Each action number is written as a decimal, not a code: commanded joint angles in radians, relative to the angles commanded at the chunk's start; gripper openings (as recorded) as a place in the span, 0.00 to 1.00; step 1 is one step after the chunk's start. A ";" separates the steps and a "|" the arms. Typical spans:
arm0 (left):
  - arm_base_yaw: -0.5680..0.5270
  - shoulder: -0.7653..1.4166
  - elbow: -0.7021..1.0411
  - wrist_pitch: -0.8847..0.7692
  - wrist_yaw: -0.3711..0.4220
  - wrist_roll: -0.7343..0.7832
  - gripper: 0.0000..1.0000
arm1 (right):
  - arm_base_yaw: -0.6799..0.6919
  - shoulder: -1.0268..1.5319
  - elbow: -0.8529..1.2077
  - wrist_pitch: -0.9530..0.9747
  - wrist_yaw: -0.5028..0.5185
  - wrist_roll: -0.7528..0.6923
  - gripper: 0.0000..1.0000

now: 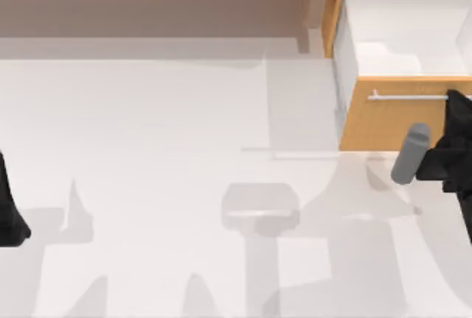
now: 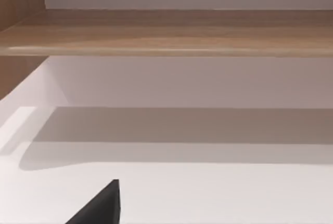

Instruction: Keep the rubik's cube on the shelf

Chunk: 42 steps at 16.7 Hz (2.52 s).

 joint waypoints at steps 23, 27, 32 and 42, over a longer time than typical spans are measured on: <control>0.000 0.000 0.000 0.000 0.000 0.000 1.00 | -0.063 0.077 0.257 -0.177 -0.068 0.004 0.00; 0.000 0.000 0.000 0.000 0.000 0.000 1.00 | -0.073 0.118 0.334 -0.226 -0.086 0.002 0.00; 0.000 0.000 0.000 0.000 0.000 0.000 1.00 | -0.099 0.164 0.465 -0.302 -0.106 -0.003 0.00; 0.000 0.000 0.000 0.000 0.000 0.000 1.00 | -0.105 0.192 0.537 -0.348 -0.116 0.001 0.00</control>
